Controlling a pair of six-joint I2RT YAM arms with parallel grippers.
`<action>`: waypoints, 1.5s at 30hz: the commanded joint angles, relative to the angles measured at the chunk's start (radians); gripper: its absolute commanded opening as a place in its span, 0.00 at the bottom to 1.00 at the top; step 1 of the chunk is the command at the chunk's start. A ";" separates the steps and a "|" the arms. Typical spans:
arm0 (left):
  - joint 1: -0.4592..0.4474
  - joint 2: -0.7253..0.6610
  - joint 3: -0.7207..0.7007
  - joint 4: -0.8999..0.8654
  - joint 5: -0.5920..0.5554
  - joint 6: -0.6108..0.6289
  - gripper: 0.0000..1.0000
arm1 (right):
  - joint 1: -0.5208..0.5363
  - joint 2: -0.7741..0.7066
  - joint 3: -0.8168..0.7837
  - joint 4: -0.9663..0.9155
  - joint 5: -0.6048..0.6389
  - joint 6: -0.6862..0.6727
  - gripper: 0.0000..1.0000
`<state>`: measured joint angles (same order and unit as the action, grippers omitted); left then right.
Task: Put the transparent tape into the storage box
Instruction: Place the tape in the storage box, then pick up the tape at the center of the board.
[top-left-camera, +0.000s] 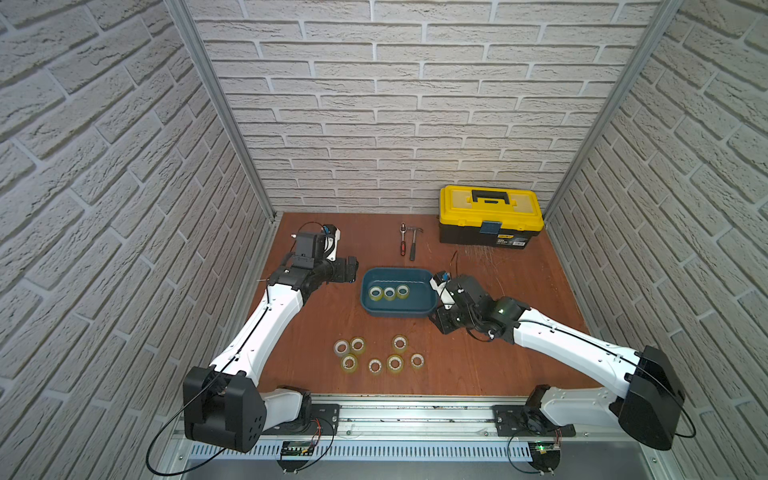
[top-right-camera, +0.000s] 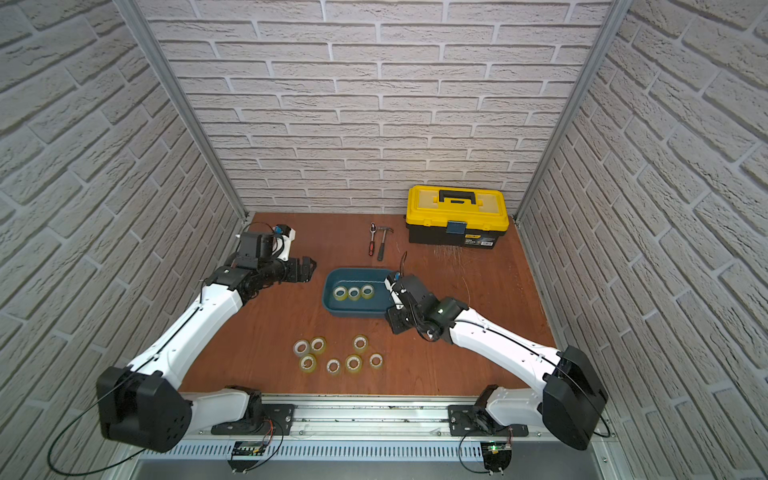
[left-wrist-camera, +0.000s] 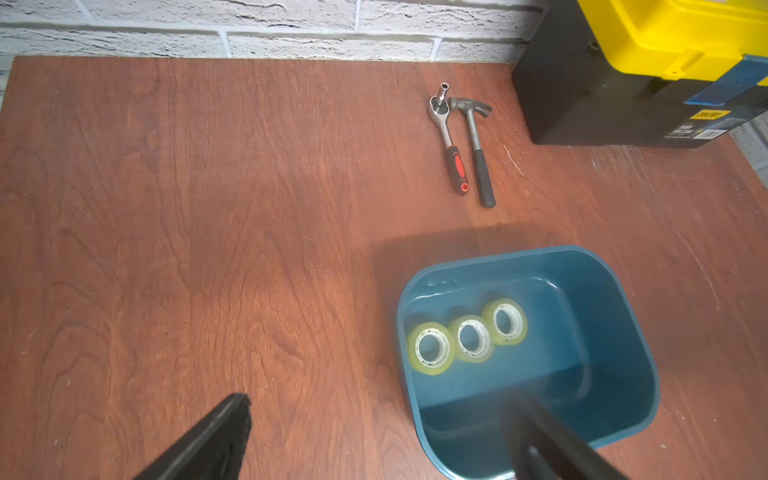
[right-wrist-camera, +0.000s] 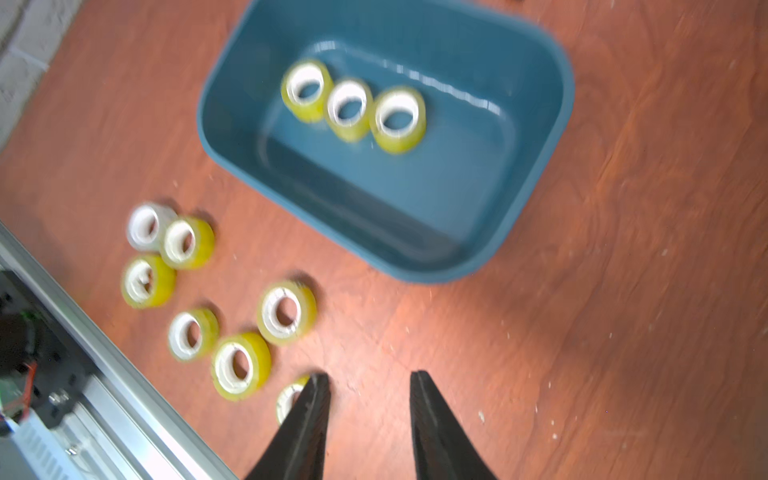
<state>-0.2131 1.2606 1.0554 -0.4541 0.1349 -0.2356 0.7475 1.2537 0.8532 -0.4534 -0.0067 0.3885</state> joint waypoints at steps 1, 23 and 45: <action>-0.004 -0.001 -0.011 0.012 -0.009 0.016 0.98 | 0.035 -0.059 -0.089 0.098 -0.017 0.025 0.37; 0.023 0.007 -0.005 0.010 -0.024 -0.006 0.98 | 0.173 0.081 -0.211 0.252 0.008 0.168 0.38; 0.081 -0.003 -0.006 0.022 -0.001 -0.036 0.98 | 0.253 0.259 -0.126 0.179 0.110 0.216 0.38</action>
<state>-0.1341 1.2728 1.0550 -0.4564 0.1287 -0.2657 0.9909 1.4895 0.7090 -0.2806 0.0669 0.5831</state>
